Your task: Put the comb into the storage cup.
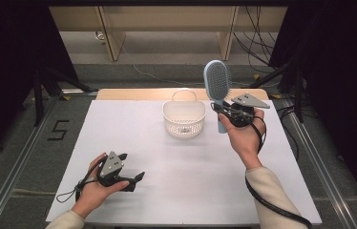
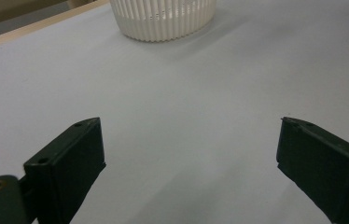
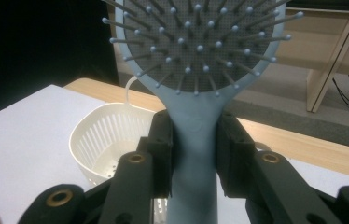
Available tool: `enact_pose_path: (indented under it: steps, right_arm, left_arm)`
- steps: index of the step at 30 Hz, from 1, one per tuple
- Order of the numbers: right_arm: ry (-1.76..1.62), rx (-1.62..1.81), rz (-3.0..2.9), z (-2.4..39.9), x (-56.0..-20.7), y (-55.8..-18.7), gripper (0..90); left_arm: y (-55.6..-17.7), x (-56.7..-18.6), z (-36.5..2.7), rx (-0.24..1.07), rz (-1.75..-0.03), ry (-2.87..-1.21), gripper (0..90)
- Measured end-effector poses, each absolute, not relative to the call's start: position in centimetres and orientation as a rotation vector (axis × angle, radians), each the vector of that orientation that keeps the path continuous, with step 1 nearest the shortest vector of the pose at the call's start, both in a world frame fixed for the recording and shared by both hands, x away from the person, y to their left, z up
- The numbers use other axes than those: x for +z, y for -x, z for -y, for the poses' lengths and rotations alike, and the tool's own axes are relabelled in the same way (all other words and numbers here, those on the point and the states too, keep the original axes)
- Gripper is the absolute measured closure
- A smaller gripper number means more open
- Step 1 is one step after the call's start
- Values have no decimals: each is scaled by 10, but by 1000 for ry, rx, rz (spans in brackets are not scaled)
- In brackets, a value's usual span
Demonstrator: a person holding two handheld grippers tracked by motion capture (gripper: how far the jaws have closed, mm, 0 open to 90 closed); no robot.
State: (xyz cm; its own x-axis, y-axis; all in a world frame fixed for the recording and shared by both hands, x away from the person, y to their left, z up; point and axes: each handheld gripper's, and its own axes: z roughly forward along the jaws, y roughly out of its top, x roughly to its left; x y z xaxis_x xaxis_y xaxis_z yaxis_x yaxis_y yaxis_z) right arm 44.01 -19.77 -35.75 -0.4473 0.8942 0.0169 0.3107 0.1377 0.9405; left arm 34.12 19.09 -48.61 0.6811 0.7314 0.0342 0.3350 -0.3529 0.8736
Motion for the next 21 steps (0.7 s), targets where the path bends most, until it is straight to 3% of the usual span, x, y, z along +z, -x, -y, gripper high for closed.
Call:
enact_pose_path:
  steps: [21]
  right_arm:
    - [-1153, 1334, -1839, 189, -355, -445, 703]
  left_arm:
    - [-342, -486, -191, 528, -829, -1952, 72]
